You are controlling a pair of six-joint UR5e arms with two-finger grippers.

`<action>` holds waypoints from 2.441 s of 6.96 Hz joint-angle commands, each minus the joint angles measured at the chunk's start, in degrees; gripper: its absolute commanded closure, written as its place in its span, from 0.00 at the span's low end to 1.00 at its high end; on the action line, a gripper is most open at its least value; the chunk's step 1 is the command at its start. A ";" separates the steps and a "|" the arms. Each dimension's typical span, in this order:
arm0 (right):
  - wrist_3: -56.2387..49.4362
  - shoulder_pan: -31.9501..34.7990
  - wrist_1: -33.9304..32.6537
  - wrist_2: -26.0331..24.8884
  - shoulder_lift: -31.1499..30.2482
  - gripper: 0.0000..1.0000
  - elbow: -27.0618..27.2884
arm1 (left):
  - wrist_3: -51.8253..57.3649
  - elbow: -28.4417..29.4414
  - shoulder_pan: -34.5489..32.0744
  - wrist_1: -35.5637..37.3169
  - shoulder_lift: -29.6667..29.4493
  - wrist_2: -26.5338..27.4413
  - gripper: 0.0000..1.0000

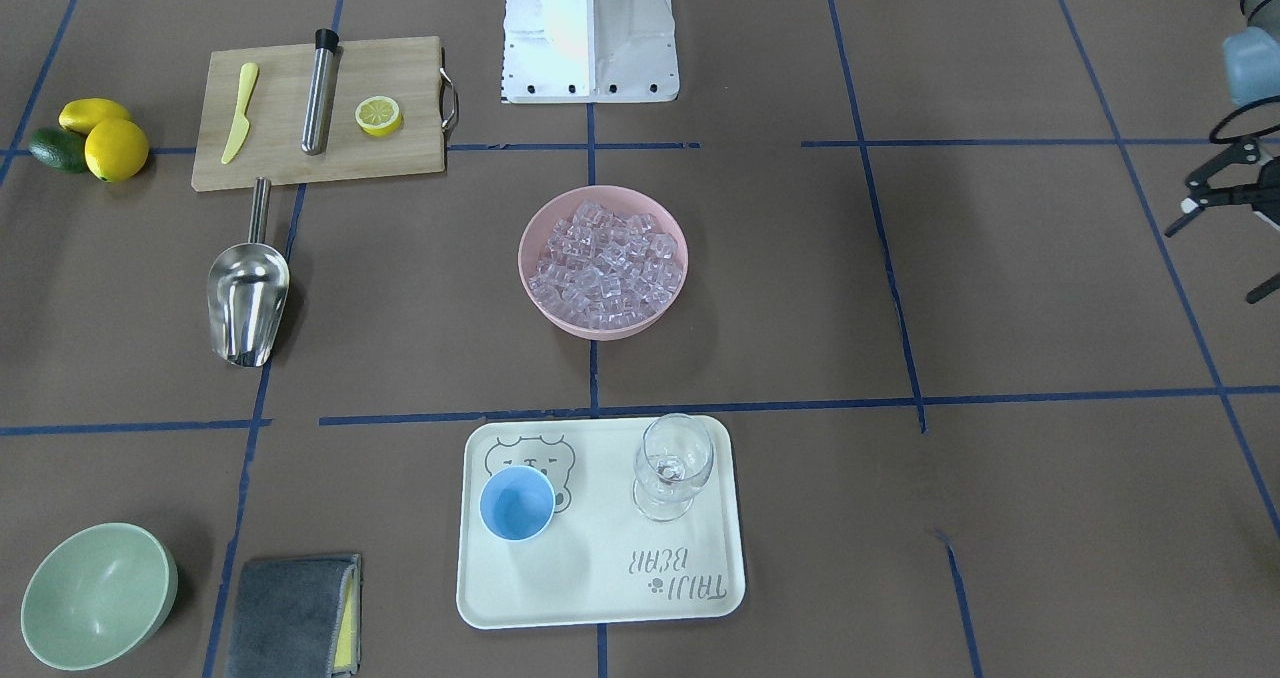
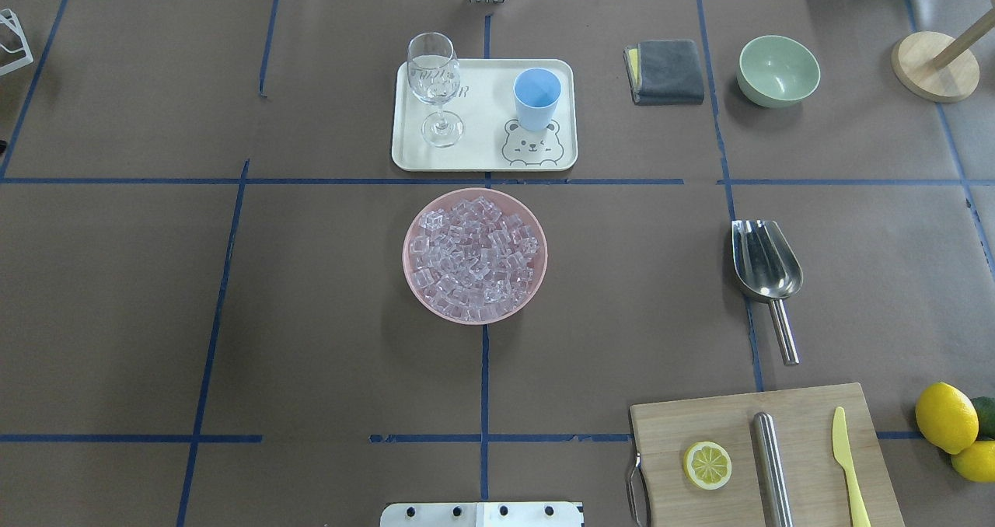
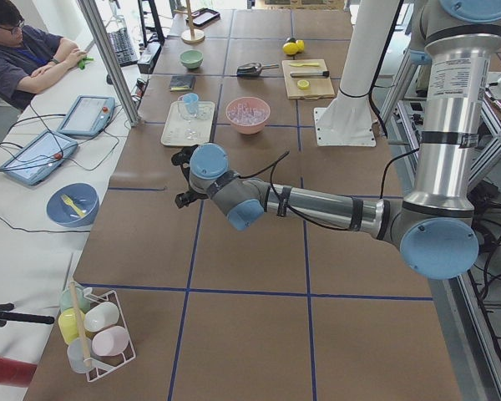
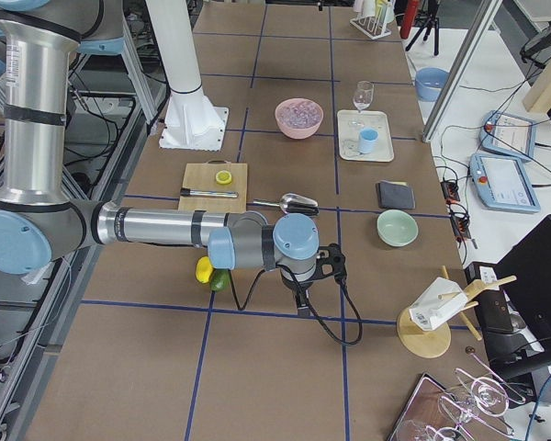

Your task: Put ice in cup with scoop

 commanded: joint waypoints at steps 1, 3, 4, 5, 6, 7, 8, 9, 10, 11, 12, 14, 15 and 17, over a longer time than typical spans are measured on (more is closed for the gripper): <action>0.12 -1.95 2.16 -0.22 0.09 0.00 1.16 | -0.11 -0.01 10.19 -7.57 -2.58 0.12 0.00; 2.30 -4.68 4.99 -0.31 0.09 0.00 1.61 | -2.74 2.09 18.54 -7.68 -9.59 1.69 0.00; 5.19 -4.69 4.99 -0.22 0.09 0.00 1.70 | -4.75 2.19 24.16 -7.68 -12.85 8.49 0.00; 7.22 -4.69 4.99 -0.48 0.09 0.00 2.22 | -6.51 2.36 29.87 -8.03 -14.88 14.57 0.00; 8.28 -4.69 4.99 -1.27 0.09 0.00 2.84 | -6.44 2.45 34.89 -8.30 -16.56 17.76 0.00; 8.29 -4.69 4.99 -1.37 0.09 0.00 2.84 | -6.18 3.67 38.24 -8.82 -17.79 20.75 0.00; 8.29 -4.69 4.99 -1.28 0.09 0.00 2.93 | -6.17 7.08 41.24 -13.26 -19.28 23.56 0.00; 8.29 -4.69 4.99 -1.37 0.00 0.00 2.93 | -6.17 12.33 42.40 -21.49 -19.73 24.20 0.00; 8.29 -4.69 4.99 -1.28 0.00 0.00 2.93 | -6.17 14.82 42.41 -26.18 -19.82 24.38 0.00; 8.29 -4.69 4.99 -1.28 0.00 0.00 2.93 | -6.26 15.45 43.11 -26.32 -20.96 26.12 0.00; 8.29 -4.69 4.99 -1.28 -0.09 0.00 3.02 | -6.52 16.94 43.90 -26.32 -22.97 30.40 0.00; 8.29 -4.69 4.99 -1.28 -0.26 0.00 3.37 | -6.70 18.01 43.99 -26.32 -24.13 30.80 0.00; 8.29 -4.69 5.08 -1.28 -0.26 0.00 3.37 | -6.79 18.10 43.99 -26.32 -24.31 30.71 0.00; 8.82 -4.78 4.91 -1.28 -0.35 0.00 4.33 | -6.88 18.10 44.08 -26.32 -24.39 30.71 0.00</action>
